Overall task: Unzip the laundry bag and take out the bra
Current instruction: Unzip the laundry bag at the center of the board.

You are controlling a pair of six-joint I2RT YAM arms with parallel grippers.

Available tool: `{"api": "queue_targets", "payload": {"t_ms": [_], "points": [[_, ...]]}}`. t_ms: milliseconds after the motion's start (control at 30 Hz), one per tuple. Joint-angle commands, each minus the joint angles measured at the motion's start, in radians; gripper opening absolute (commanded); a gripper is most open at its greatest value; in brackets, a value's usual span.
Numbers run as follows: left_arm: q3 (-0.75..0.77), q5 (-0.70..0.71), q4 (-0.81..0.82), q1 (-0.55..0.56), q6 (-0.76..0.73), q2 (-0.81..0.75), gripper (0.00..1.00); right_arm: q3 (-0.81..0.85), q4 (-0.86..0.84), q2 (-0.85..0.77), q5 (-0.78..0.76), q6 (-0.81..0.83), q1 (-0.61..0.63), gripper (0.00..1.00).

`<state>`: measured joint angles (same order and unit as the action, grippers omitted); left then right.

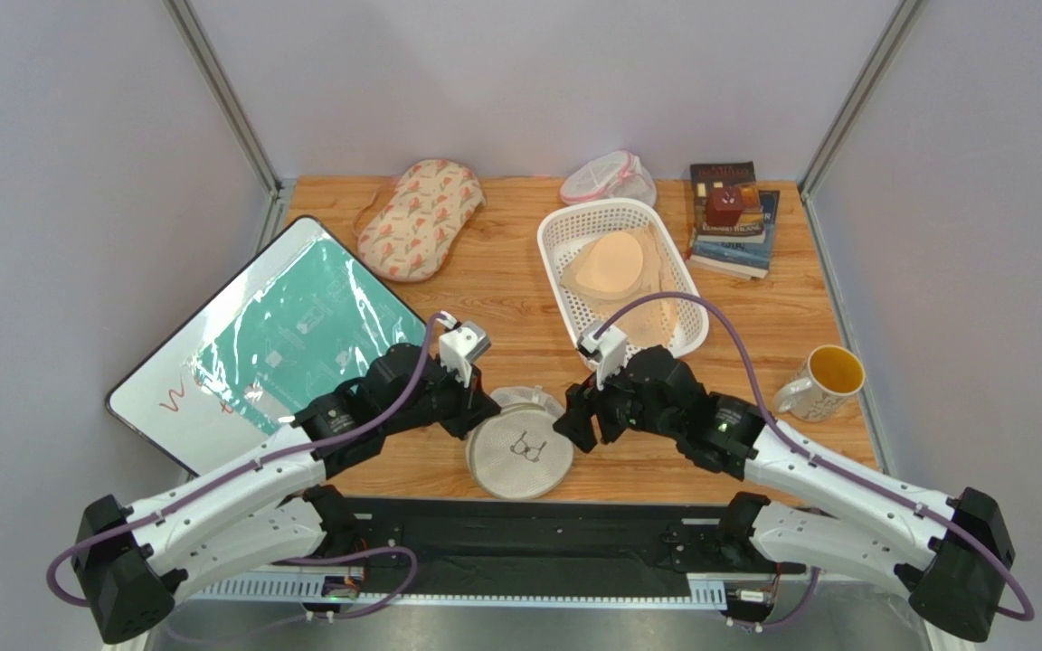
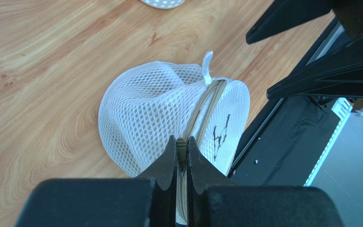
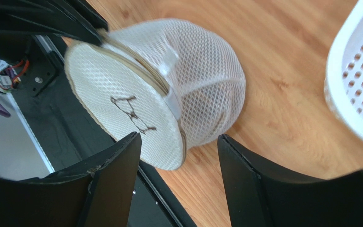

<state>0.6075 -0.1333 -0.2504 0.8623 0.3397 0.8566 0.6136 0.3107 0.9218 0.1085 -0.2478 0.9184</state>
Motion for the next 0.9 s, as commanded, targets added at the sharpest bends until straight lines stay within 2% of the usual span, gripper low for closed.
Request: {"api": "queue_targets", "payload": {"t_ms": [0,200,433,800,867], "points": [[0.052,-0.066,0.016,-0.002,-0.050,-0.004,0.00,0.127,0.035,-0.021,0.062,0.137,-0.003,0.66],[0.064,-0.124,0.013,0.000,-0.056,0.019,0.00,0.184,-0.082,0.066,0.195,0.208,-0.003,0.65],[0.072,-0.183,0.013,0.000,-0.061,0.028,0.00,0.245,-0.099,0.221,0.272,0.283,-0.004,0.63],[0.089,-0.210,0.005,0.000,-0.065,0.038,0.00,0.190,-0.160,0.273,0.339,0.321,-0.003,0.62],[0.092,-0.203,0.000,0.000,-0.062,0.036,0.00,0.184,-0.171,0.276,0.352,0.317,-0.003,0.57]]}}
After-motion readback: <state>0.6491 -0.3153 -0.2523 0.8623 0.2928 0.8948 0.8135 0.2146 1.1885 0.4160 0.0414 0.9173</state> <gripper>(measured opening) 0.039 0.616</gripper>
